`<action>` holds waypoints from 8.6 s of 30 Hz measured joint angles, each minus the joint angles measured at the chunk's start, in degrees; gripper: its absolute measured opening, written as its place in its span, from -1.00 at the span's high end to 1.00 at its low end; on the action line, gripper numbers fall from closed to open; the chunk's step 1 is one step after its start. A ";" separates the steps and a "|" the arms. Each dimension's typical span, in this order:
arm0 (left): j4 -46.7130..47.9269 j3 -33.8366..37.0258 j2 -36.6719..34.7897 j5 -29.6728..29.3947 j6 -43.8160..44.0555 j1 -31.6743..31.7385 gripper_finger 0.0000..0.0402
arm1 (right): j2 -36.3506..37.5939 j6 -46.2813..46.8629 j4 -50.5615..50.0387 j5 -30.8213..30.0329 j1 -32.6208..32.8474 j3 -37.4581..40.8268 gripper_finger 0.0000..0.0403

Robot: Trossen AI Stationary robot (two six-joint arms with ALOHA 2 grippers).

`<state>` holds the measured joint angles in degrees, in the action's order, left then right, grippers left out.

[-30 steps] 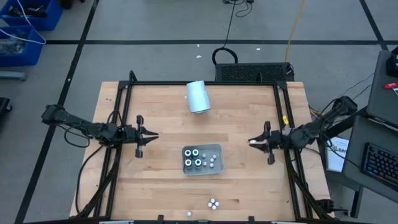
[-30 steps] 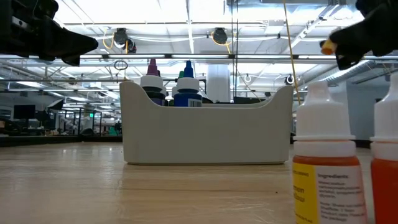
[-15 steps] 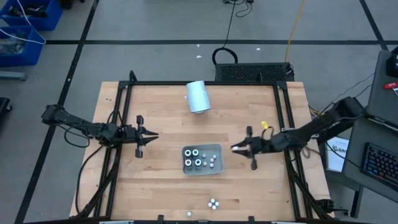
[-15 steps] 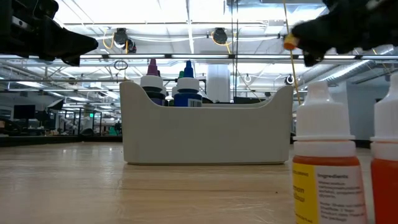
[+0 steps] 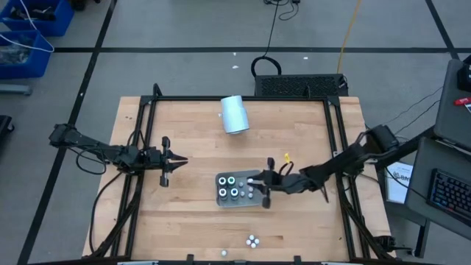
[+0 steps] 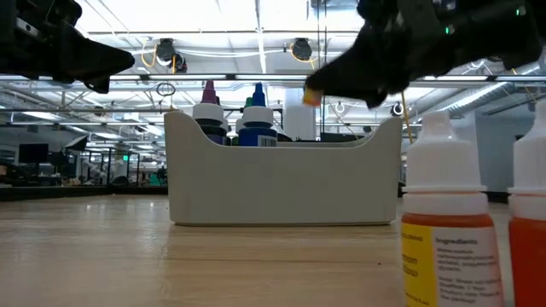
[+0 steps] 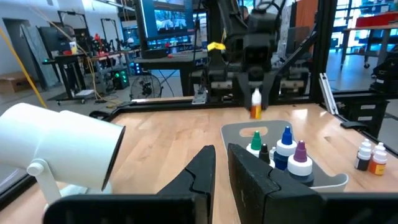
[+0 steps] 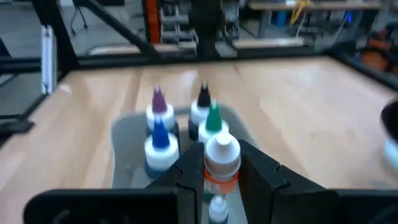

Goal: Pick & Place food coloring
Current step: Put the small yellow food coloring into the gray bin, then put the small green food coloring into the gray bin

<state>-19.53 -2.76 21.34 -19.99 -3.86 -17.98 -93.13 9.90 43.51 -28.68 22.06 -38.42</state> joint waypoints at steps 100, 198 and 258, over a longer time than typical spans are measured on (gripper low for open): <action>0.56 0.00 0.00 0.15 0.32 0.00 0.75 | 47.00 -7.25 -24.82 14.03 -5.41 15.95 1.00; 69.96 -106.09 100.45 4.59 16.57 -25.14 0.49 | 87.22 -11.01 -35.21 33.19 -8.35 37.56 1.00; 63.00 -105.53 110.40 23.04 16.42 -20.61 0.11 | 86.63 -14.04 -35.63 32.98 -8.37 37.56 1.00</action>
<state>43.47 -108.29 131.74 3.05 12.57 -38.59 -6.50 -4.14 7.88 4.31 13.69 -0.86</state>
